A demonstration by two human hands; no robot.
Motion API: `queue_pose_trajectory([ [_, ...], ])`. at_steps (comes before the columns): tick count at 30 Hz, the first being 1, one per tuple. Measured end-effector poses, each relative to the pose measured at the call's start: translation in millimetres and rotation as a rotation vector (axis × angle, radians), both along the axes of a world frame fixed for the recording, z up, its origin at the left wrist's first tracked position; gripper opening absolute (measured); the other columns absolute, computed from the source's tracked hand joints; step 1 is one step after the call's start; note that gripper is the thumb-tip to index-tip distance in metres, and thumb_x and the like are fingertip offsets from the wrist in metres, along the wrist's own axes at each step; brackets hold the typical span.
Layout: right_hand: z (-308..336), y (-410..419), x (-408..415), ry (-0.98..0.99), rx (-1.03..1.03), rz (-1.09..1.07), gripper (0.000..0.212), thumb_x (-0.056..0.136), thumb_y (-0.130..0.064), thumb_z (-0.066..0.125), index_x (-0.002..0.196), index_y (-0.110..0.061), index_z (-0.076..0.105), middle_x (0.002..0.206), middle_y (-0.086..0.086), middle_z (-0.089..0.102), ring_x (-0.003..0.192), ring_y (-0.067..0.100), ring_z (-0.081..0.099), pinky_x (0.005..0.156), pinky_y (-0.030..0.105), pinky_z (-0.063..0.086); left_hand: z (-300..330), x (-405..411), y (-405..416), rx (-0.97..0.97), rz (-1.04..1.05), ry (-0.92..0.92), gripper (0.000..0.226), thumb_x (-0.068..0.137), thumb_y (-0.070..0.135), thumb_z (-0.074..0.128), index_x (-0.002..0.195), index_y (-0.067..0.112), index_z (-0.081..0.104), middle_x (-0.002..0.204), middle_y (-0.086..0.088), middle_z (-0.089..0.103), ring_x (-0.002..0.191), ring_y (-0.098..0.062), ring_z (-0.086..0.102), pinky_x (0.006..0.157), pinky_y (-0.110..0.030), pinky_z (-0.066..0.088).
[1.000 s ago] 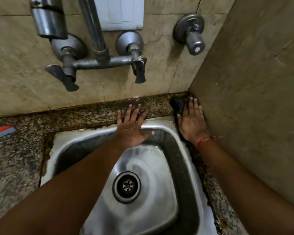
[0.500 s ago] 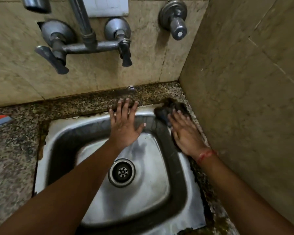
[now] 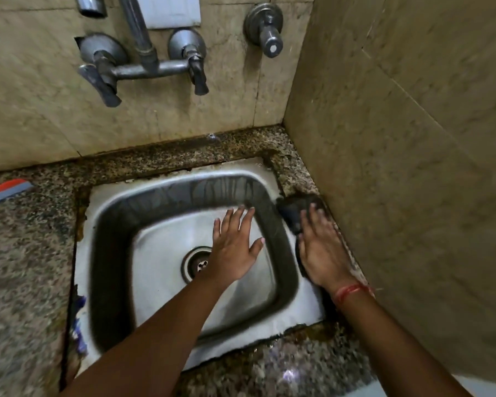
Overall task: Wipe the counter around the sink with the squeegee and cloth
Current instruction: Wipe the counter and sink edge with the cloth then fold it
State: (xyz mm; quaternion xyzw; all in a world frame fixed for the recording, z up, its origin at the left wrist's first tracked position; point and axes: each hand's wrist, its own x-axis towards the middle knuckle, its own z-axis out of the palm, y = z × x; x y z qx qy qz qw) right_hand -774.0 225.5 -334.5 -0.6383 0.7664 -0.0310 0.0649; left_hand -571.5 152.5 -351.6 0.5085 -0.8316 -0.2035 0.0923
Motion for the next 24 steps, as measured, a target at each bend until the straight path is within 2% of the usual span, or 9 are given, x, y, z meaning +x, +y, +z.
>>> queue_pose_trajectory([
  [2,0.1,-5.6,0.0,-0.02,-0.018,-0.168,0.058,0.103,-0.03,0.03,0.156,-0.008,0.018,0.164,0.014,0.008,0.152,0.028,0.006,0.122,0.037,0.005,5.4,2.6,15.9,-0.004,-0.034,0.012,0.067,0.099,0.048,0.041,0.156,0.028,0.012,0.164,0.003,0.011,0.152,-0.02,0.004,0.121,-0.043,0.0],
  [3,0.1,-2.1,4.0,-0.019,-0.023,-0.155,0.058,0.103,-0.03,0.03,0.156,-0.009,0.019,0.164,0.014,0.008,0.152,0.028,0.006,0.122,0.037,0.005,7.6,5.1,24.2,-0.001,-0.051,0.017,0.066,0.099,0.047,0.041,0.156,0.028,0.013,0.164,0.004,0.012,0.152,-0.019,0.004,0.121,-0.043,0.0],
  [7,5.0,65.5,12.0,0.016,0.044,0.166,0.061,0.101,-0.038,0.019,0.158,-0.018,0.011,0.165,0.004,-0.001,0.152,0.022,0.0,0.123,0.038,0.007,9.2,18.0,62.9,0.037,-0.109,0.001,0.065,0.1,0.047,0.04,0.156,0.029,0.012,0.164,0.005,0.013,0.152,-0.017,0.004,0.121,-0.042,0.0],
  [12,7.7,77.3,-0.6,-0.022,-0.018,-0.201,0.074,0.092,-0.045,0.005,0.156,-0.013,0.022,0.164,0.01,0.014,0.151,0.025,0.014,0.122,0.04,0.013,11.9,25.8,109.0,0.029,-0.241,-0.059,0.064,0.098,0.056,0.034,0.155,0.03,0.02,0.164,0.006,0.014,0.152,-0.019,0.005,0.122,-0.043,0.002],
  [17,3.7,146.5,41.5,-0.012,0.017,0.162,0.058,0.101,-0.039,0.02,0.157,-0.026,0.016,0.165,-0.004,0.004,0.152,0.016,0.003,0.123,0.04,0.01,7.5,35.0,147.2,0.009,-0.27,-0.123,0.056,0.098,0.057,0.031,0.148,0.029,0.033,0.154,0.002,0.037,0.146,-0.023,0.023,0.12,-0.041,0.013],
  [18,3.0,158.5,34.2,-0.012,0.01,0.132,0.057,0.101,-0.039,0.021,0.157,-0.027,0.017,0.165,-0.005,0.006,0.152,0.016,0.006,0.123,0.04,0.011,9.6,36.1,150.5,0.022,-0.261,-0.113,0.057,0.099,0.056,0.03,0.148,0.028,0.031,0.154,0.001,0.036,0.145,-0.023,0.024,0.12,-0.041,0.013],
  [21,0.0,170.1,13.4,-0.016,-0.032,-0.278,0.062,0.098,-0.039,0.02,0.156,-0.019,0.022,0.165,0.006,0.012,0.151,0.024,0.016,0.122,0.045,0.016,26.6,42.7,155.0,0.096,-0.147,-0.018,0.06,0.101,0.055,0.03,0.152,0.025,0.026,0.157,-0.002,0.033,0.145,-0.024,0.025,0.12,-0.042,0.014],
  [22,0.4,172.7,16.8,-0.009,-0.032,-0.34,0.062,0.097,-0.039,0.02,0.156,-0.019,0.022,0.164,0.007,0.013,0.151,0.026,0.016,0.122,0.046,0.016,33.9,48.9,157.5,0.102,-0.1,0.012,0.059,0.101,0.053,0.032,0.152,0.025,0.026,0.156,-0.001,0.035,0.144,-0.024,0.028,0.119,-0.042,0.017],
  [24,1.7,170.8,47.1,-0.014,-0.025,-0.241,0.062,0.097,-0.041,0.018,0.157,-0.023,0.018,0.165,0.005,0.009,0.152,0.027,0.01,0.122,0.047,0.01,44.0,68.3,161.3,0.083,-0.013,0.027,0.053,0.102,0.048,0.037,0.15,0.027,0.03,0.154,0.0,0.038,0.142,-0.023,0.033,0.117,-0.043,0.021],
])
